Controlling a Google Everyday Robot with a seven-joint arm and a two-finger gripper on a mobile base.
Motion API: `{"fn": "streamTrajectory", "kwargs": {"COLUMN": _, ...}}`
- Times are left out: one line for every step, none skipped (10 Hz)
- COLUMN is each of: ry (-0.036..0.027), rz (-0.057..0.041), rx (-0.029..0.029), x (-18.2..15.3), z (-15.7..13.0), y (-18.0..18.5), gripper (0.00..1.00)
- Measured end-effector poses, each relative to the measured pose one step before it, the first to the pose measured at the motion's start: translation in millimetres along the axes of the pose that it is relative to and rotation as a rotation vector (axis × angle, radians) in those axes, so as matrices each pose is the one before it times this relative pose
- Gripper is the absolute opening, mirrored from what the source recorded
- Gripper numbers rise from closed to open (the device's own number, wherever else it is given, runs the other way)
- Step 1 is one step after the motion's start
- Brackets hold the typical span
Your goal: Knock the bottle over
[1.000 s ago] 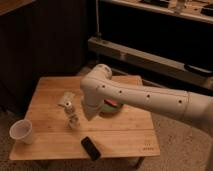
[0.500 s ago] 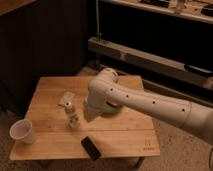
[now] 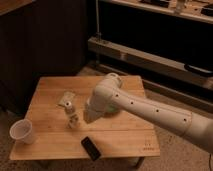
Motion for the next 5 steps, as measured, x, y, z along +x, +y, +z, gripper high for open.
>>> {"fn": "streamTrajectory", "kwargs": {"ry": -0.00343, "rz": 0.00391, "rx": 0.00454, "x": -0.13, "z": 2.91, "y": -1.16, "gripper": 0.08}}
{"fn": "streamTrajectory", "kwargs": {"ry": -0.00867, "rz": 0.00724, "rx": 0.00904, "x": 0.69, "z": 4.21, "y": -1.54, "gripper": 0.08}}
{"fn": "streamTrajectory", "kwargs": {"ry": -0.00364, "rz": -0.00041, "rx": 0.00429, "x": 2.01, "z": 3.04, "y": -0.24, "gripper": 0.08}}
{"fn": "streamTrajectory", "kwargs": {"ry": -0.00028, "rz": -0.00356, "rx": 0.00119, "x": 2.66, "z": 2.50, "y": 0.93, "gripper": 0.08}}
{"fn": "streamTrajectory", "kwargs": {"ry": 0.00653, "rz": -0.00787, "rx": -0.00395, "x": 4.15, "z": 3.50, "y": 3.65, "gripper": 0.08}}
